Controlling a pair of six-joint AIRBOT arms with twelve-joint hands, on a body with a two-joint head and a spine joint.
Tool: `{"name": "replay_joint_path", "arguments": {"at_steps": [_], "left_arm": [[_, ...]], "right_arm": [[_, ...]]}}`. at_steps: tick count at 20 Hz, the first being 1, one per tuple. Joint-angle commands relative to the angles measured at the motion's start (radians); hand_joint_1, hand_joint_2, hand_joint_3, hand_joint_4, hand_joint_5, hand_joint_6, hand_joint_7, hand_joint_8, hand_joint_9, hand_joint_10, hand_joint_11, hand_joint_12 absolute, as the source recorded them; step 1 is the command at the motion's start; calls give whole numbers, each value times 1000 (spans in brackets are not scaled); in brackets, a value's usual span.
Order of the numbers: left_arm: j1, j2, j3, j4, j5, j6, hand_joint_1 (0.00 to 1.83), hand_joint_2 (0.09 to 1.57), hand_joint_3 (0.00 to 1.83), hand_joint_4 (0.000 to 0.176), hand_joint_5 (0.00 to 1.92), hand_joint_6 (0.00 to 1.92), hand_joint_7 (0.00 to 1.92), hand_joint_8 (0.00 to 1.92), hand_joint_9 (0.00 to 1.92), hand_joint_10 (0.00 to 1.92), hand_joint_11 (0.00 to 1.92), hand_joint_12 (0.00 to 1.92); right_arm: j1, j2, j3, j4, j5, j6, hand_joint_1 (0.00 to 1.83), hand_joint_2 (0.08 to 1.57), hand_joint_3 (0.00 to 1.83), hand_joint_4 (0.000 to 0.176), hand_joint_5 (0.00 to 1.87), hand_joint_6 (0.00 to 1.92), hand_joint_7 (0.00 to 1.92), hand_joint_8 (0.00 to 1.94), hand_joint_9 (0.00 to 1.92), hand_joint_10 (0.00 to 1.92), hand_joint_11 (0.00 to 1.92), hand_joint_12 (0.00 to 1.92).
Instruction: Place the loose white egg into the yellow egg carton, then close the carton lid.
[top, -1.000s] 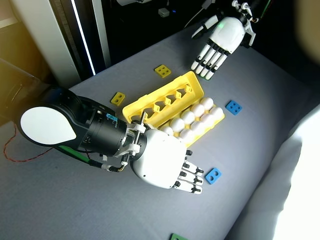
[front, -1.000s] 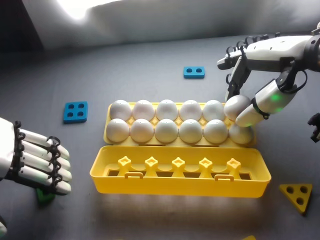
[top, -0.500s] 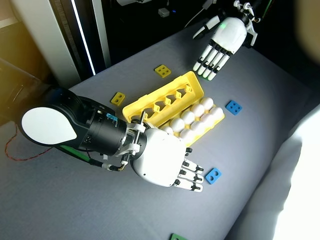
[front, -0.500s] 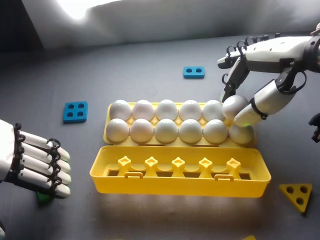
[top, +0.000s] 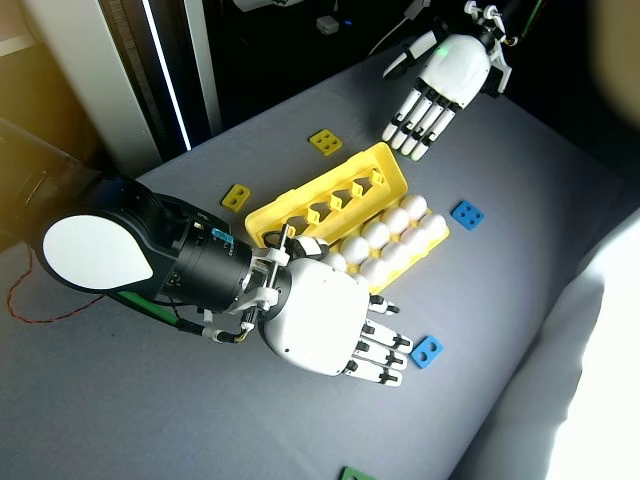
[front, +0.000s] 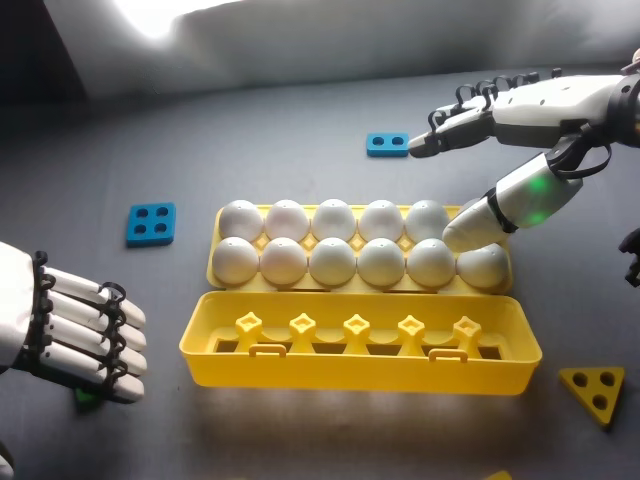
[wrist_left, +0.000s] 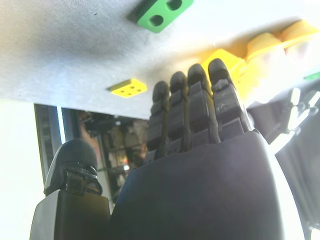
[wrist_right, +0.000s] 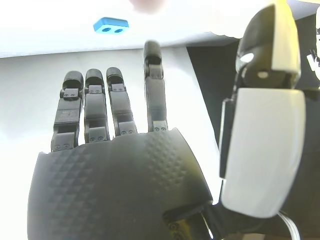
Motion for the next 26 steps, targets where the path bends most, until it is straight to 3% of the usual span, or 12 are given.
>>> {"name": "replay_joint_path", "arguments": {"at_steps": [1, 2, 3, 4, 5, 7, 8, 11, 17, 21, 22, 26], "left_arm": [[0, 13, 4, -61, -48, -1, 0, 1211, 0, 0, 209, 2, 196, 2, 151, 2, 0, 257], [1, 14, 3, -61, -48, -1, 0, 1218, 0, 0, 211, 2, 198, 2, 155, 2, 0, 274], [1, 13, 2, -61, -48, -1, 0, 1219, 1, 0, 211, 1, 204, 3, 164, 5, 0, 279], [1, 13, 1, -61, -48, -1, 0, 1219, 1, 0, 211, 1, 204, 3, 164, 5, 0, 279], [1, 14, -4, -61, -48, 3, 0, 1217, 0, 0, 195, 0, 184, 2, 151, 2, 0, 250], [4, 22, -25, -61, -39, 11, 0, 1216, 0, 0, 192, 0, 181, 1, 148, 1, 0, 244], [7, 22, -32, -61, -32, 14, 0, 1222, 1, 0, 209, 3, 194, 3, 161, 3, 0, 287], [17, 26, -56, -64, -9, 6, 0, 1230, 2, 0, 202, 3, 189, 3, 145, 1, 0, 221], [25, 16, -73, -64, 17, 5, 0, 1207, 0, 0, 146, 0, 151, 0, 124, 0, 0, 151], [27, 2, -82, -64, 45, 5, 0, 1220, 2, 0, 139, 4, 147, 3, 116, 2, 0, 96], [28, -2, -83, -63, 51, 5, 0, 1224, 3, 0, 137, 2, 132, 4, 97, 5, 0, 34], [37, -9, -86, -63, 65, 11, 0, 1232, 6, 0, 168, 12, 151, 11, 109, 10, 7, 24]], "right_arm": [[4, 14, -1, 9, 94, -22, 460, 826, 7, 115, 126, 0, 0, 0, 0, 0, 0, 0], [4, 23, -5, 9, 133, -79, 459, 821, 4, 76, 80, 0, 0, 0, 0, 0, 0, 0], [7, 45, -19, -28, 184, -117, 450, 820, 3, 55, 34, 0, 0, 0, 0, 0, 0, 0], [13, 59, -29, -72, 208, -117, 450, 820, 3, 55, 34, 0, 0, 0, 0, 0, 0, 0], [19, 79, -43, -138, 247, -107, 457, 813, 0, 20, 16, 0, 1, 0, 0, 0, 0, 0], [26, 128, -78, -350, 315, 63, 459, 812, 0, 13, 12, 0, 2, 1, 0, 0, 0, 0], [28, 157, -100, -451, 347, 144, 453, 816, 2, 0, 6, 0, 9, 3, 0, 0, 0, 0], [39, 313, -202, -719, 494, 317, 460, 820, 2, 0, 18, 5, 31, 8, 0, 0, 0, 0], [36, 525, -281, -871, 529, 595, 462, 842, 8, 0, 63, 17, 71, 14, 37, 13, 47, 26], [42, 603, -335, -876, 516, 638, 436, 853, 8, 0, 67, 9, 61, 3, 29, 4, 50, 43], [42, 614, -348, -892, 512, 673, 432, 859, 0, 0, 75, 5, 70, 0, 41, 4, 9, 196], [52, 626, -382, -996, 470, 786, 480, 859, 0, 0, 99, 5, 90, 3, 69, 7, 0, 305]]}}
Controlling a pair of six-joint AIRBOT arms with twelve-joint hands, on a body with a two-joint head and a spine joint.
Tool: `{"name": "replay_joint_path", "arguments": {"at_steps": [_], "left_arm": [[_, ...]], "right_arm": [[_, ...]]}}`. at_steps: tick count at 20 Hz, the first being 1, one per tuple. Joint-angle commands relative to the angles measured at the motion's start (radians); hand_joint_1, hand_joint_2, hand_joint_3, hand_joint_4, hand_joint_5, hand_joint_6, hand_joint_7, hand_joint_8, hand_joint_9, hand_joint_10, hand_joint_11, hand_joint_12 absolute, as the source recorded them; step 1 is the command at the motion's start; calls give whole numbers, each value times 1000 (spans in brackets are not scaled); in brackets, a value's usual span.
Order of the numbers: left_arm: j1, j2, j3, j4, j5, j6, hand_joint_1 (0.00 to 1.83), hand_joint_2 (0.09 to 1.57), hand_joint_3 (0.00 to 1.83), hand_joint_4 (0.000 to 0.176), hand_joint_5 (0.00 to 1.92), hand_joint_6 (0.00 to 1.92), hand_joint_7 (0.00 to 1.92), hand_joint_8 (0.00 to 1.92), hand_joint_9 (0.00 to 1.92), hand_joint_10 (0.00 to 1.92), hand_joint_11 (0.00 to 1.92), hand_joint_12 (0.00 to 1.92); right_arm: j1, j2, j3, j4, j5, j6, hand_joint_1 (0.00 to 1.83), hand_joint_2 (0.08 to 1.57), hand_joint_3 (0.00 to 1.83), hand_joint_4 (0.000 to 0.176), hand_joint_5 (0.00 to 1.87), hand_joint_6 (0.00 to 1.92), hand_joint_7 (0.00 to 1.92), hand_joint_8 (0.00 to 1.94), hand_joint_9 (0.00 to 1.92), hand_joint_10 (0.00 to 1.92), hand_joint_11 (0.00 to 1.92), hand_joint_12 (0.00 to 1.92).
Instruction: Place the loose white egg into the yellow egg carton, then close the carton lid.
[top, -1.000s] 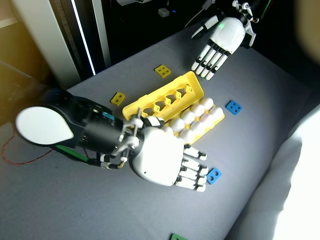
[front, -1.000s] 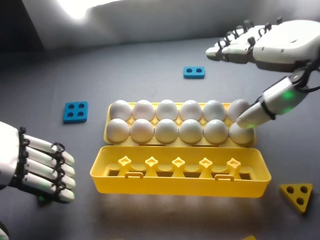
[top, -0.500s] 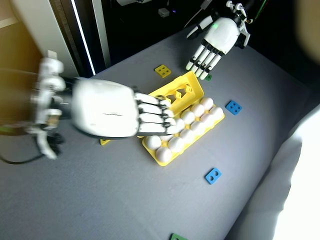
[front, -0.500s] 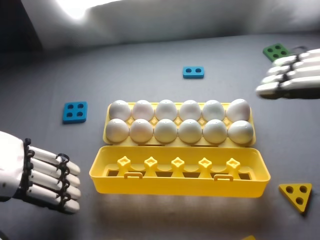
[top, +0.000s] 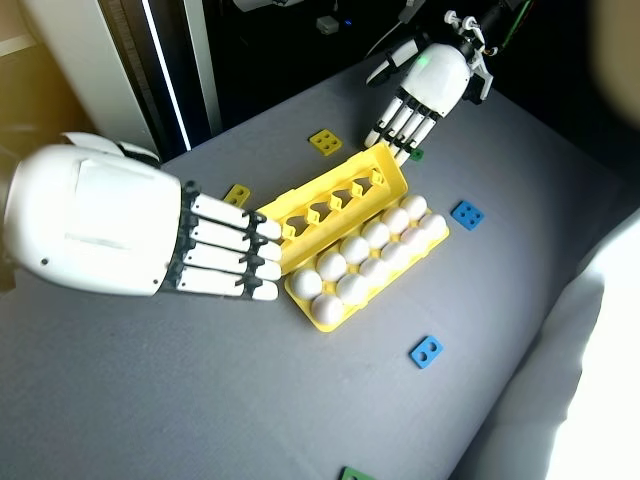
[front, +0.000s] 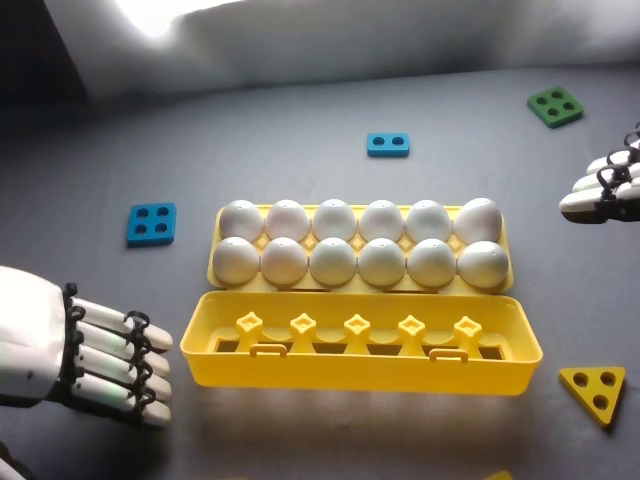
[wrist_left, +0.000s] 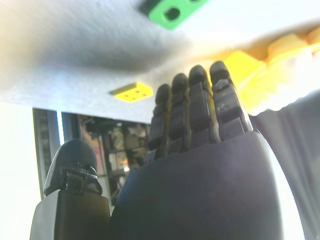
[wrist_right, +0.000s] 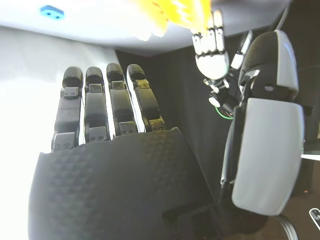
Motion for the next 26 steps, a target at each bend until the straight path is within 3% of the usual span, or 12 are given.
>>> {"name": "replay_joint_path", "arguments": {"at_steps": [1, 6, 9, 26], "left_arm": [[3, 1, 0, -53, -44, 1, 0, 1234, 6, 0, 178, 13, 166, 14, 123, 14, 19, 31], [1, -12, -16, -53, -21, 3, 0, 1224, 0, 0, 127, 0, 96, 0, 61, 0, 0, 0], [-10, -20, -23, -53, -1, 3, 0, 1228, 2, 0, 131, 5, 97, 5, 63, 4, 0, 0], [-94, -12, -4, -54, -23, -61, 0, 1232, 2, 0, 0, 0, 0, 0, 0, 0, 0, 0]], "right_arm": [[12, 19, -1, 45, 2, 11, 483, 864, 0, 0, 101, 6, 91, 3, 70, 7, 0, 304], [10, 27, 1, 19, -48, 19, 459, 851, 0, 0, 129, 10, 123, 7, 104, 8, 0, 353], [7, 27, 1, 19, -49, 34, 415, 867, 4, 0, 129, 3, 113, 2, 82, 1, 0, 242], [14, 25, 1, 77, -47, 39, 564, 843, 0, 0, 142, 5, 125, 3, 95, 1, 0, 246]]}}
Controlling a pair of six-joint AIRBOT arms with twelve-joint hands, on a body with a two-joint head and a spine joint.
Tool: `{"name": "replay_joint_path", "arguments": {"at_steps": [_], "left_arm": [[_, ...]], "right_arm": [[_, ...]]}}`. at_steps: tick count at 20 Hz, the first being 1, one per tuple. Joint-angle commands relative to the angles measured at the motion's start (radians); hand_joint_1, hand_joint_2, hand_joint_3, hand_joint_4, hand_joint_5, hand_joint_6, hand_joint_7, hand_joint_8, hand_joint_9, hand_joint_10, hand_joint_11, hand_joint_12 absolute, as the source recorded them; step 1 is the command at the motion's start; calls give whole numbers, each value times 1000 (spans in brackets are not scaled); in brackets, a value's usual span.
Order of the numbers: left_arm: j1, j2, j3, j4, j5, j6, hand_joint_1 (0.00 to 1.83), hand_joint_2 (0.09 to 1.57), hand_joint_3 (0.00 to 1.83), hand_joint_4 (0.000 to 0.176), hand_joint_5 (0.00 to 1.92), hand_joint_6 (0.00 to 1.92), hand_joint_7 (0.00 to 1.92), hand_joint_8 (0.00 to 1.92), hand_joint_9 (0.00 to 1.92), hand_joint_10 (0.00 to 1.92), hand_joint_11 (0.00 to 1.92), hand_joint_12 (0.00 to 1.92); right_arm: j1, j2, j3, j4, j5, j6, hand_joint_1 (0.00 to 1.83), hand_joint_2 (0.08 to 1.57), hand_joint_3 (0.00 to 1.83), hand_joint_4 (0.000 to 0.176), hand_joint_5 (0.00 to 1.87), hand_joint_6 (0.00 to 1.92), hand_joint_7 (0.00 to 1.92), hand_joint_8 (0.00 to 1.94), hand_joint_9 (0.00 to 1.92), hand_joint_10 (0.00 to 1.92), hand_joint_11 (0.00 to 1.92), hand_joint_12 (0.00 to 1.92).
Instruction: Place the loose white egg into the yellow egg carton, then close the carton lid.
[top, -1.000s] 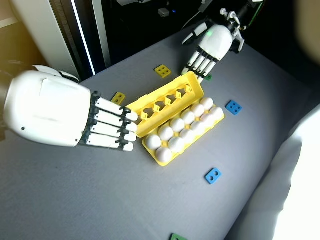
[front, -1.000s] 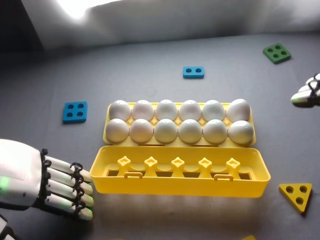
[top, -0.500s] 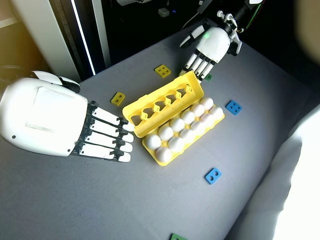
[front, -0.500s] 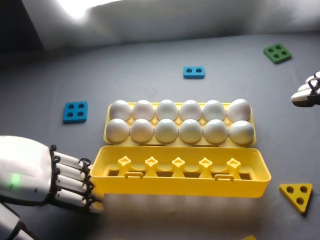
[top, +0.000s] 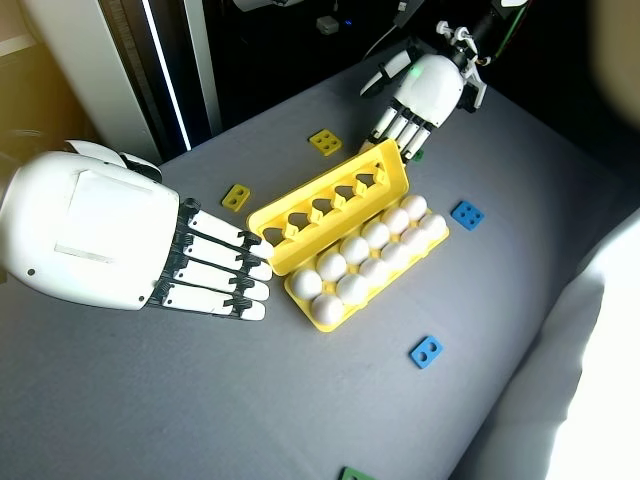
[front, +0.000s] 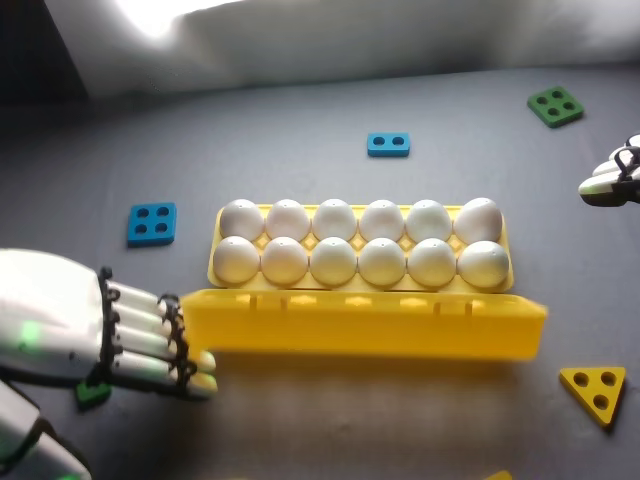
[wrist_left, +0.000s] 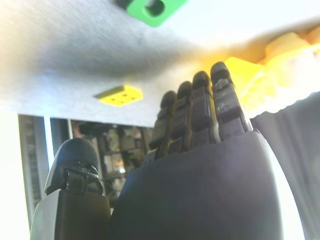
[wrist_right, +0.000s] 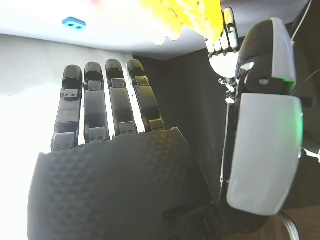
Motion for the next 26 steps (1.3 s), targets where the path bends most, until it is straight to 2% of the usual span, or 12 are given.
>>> {"name": "replay_joint_path", "arguments": {"at_steps": [1, 6, 7, 10, 13, 19, 23, 26], "left_arm": [[-16, 18, 11, -77, -73, -9, 0, 1232, 2, 0, 0, 0, 0, 0, 0, 0, 0, 0], [-69, 8, 62, -92, -93, -31, 0, 1232, 2, 0, 0, 0, 0, 0, 0, 0, 0, 0], [-81, 4, 71, -99, -93, -31, 0, 1234, 3, 0, 0, 0, 0, 0, 0, 0, 0, 0], [-111, -15, 90, -113, -86, -30, 0, 1232, 1, 0, 0, 0, 0, 0, 0, 0, 0, 0], [-126, -35, 102, -119, -62, -12, 0, 1234, 2, 0, 0, 0, 0, 0, 0, 0, 0, 0], [-99, -86, 115, -101, -34, 19, 0, 1234, 2, 0, 0, 0, 0, 0, 0, 0, 0, 0], [-68, -97, 121, -93, -24, 30, 0, 1233, 1, 0, 0, 0, 0, 0, 0, 0, 0, 0], [-86, -85, 122, -114, -42, 30, 0, 1231, 0, 0, 0, 0, 0, 0, 0, 0, 0, 0]], "right_arm": [[14, 12, 1, 51, 9, 7, 564, 843, 0, 0, 142, 4, 125, 3, 95, 1, 0, 248], [15, 12, 1, 65, 8, 8, 564, 843, 0, 0, 142, 4, 125, 2, 95, 1, 0, 250], [15, 13, 1, 65, 6, 8, 541, 855, 1, 0, 120, 2, 98, 2, 68, 1, 0, 176], [17, 13, 1, 65, 0, 7, 535, 863, 1, 0, 124, 1, 112, 0, 96, 4, 0, 262], [21, 13, 2, 66, 0, 7, 530, 902, 8, 0, 93, 1, 79, 0, 53, 2, 0, 173], [20, 14, 1, 66, -2, 8, 502, 885, 0, 0, 95, 2, 61, 1, 28, 0, 0, 121], [21, 14, 2, 66, -3, 8, 493, 848, 0, 0, 100, 3, 71, 3, 39, 4, 0, 160], [21, 16, 1, 66, -4, 8, 467, 835, 0, 0, 90, 1, 71, 1, 48, 4, 0, 183]]}}
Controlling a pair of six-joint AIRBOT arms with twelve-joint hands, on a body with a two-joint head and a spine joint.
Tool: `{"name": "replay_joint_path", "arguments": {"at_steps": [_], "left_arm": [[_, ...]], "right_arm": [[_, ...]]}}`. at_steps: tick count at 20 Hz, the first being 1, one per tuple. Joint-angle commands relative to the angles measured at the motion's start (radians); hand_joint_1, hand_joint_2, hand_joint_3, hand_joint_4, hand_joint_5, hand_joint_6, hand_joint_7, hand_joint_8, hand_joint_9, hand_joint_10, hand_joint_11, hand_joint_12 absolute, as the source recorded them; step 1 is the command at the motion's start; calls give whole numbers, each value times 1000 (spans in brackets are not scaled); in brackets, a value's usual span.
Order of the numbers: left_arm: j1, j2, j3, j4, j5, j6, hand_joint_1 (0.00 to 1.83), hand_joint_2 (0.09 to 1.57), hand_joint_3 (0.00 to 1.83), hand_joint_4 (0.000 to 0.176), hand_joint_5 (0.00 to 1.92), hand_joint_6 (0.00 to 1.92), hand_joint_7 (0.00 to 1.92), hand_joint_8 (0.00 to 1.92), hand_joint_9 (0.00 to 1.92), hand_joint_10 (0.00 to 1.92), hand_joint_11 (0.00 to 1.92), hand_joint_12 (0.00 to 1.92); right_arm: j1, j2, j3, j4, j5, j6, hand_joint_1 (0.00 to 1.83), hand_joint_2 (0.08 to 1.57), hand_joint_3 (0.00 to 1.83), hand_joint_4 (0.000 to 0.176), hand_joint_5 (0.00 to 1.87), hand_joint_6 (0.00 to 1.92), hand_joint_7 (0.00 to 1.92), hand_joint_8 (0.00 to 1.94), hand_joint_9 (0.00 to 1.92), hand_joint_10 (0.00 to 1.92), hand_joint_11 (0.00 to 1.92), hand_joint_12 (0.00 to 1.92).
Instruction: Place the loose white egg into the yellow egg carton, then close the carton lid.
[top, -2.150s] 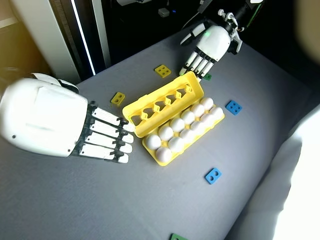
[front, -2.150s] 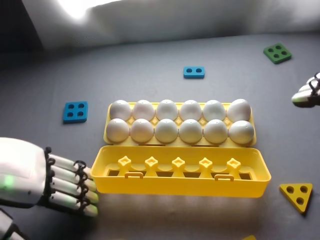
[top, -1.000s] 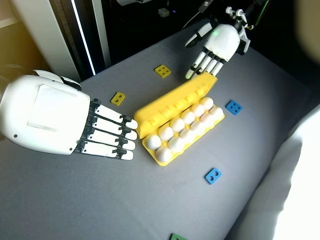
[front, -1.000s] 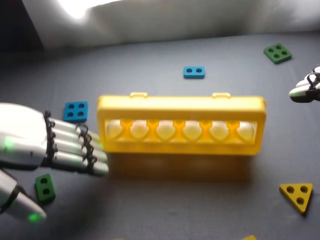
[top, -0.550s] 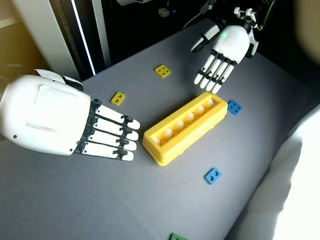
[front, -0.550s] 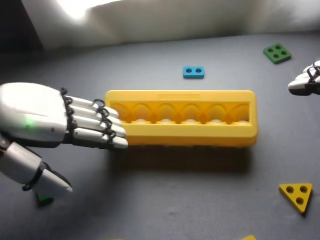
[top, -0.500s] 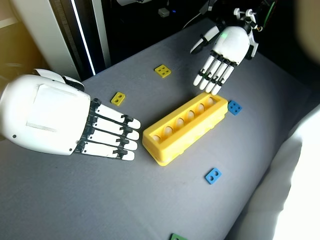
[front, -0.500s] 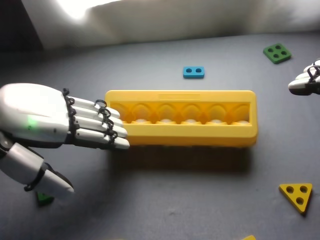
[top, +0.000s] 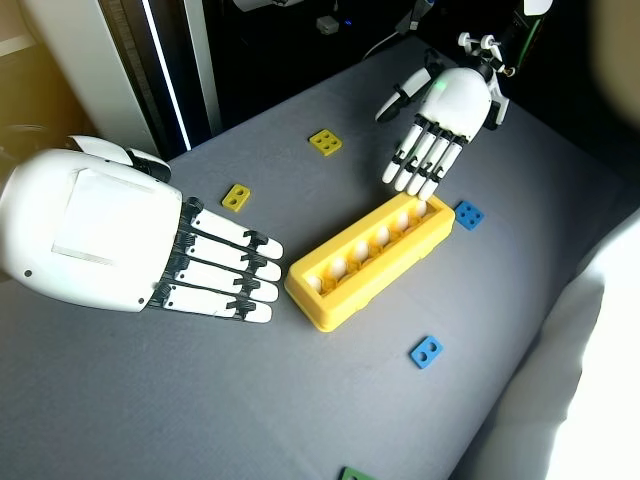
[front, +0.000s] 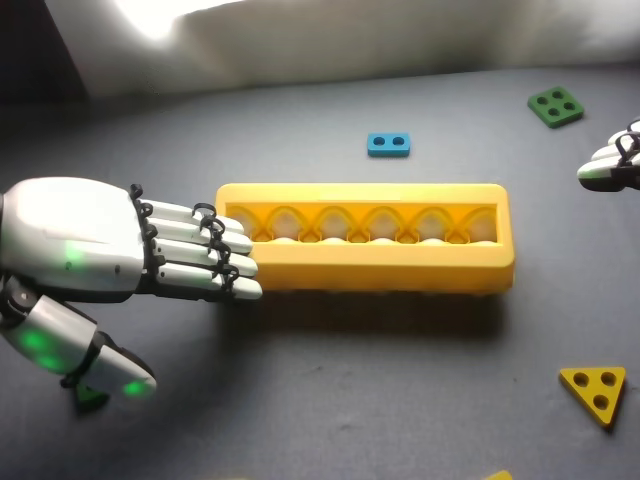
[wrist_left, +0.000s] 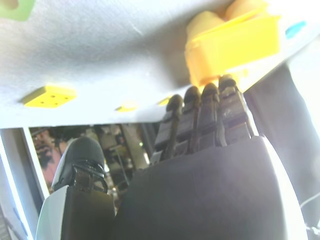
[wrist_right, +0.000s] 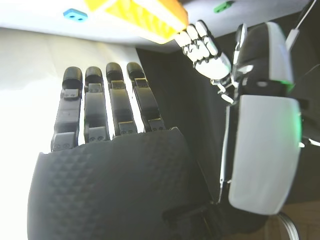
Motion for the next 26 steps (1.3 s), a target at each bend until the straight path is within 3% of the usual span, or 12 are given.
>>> {"name": "replay_joint_path", "arguments": {"at_steps": [1, 5, 7, 14, 26], "left_arm": [[-12, 21, 2, -48, -52, -5, 0, 1229, 0, 0, 0, 0, 0, 0, 0, 0, 0, 0], [-46, 94, -10, -106, -117, 10, 0, 1224, 0, 0, 0, 0, 0, 0, 0, 0, 0, 0], [-45, 146, -22, -106, -164, 22, 0, 1227, 0, 0, 0, 0, 0, 0, 0, 0, 0, 0], [-41, 313, -73, -108, -253, 32, 0, 1223, 0, 0, 0, 0, 0, 0, 0, 0, 0, 0], [-56, 322, -97, -106, -214, 36, 0, 1220, 0, 0, 0, 0, 0, 0, 0, 0, 0, 0]], "right_arm": [[11, 17, 2, 48, 8, 7, 466, 834, 0, 0, 88, 0, 69, 0, 48, 4, 0, 187], [11, 21, 1, 48, 8, 7, 487, 840, 0, 0, 43, 2, 27, 3, 15, 3, 0, 146], [11, 24, 2, 48, 8, 7, 490, 840, 0, 0, 26, 1, 11, 1, 0, 0, 0, 51], [12, 26, 2, 48, 5, 6, 449, 839, 1, 0, 60, 9, 39, 7, 9, 3, 12, 38], [12, 29, 2, 48, 5, 6, 439, 858, 2, 0, 82, 3, 57, 2, 13, 2, 0, 77]]}}
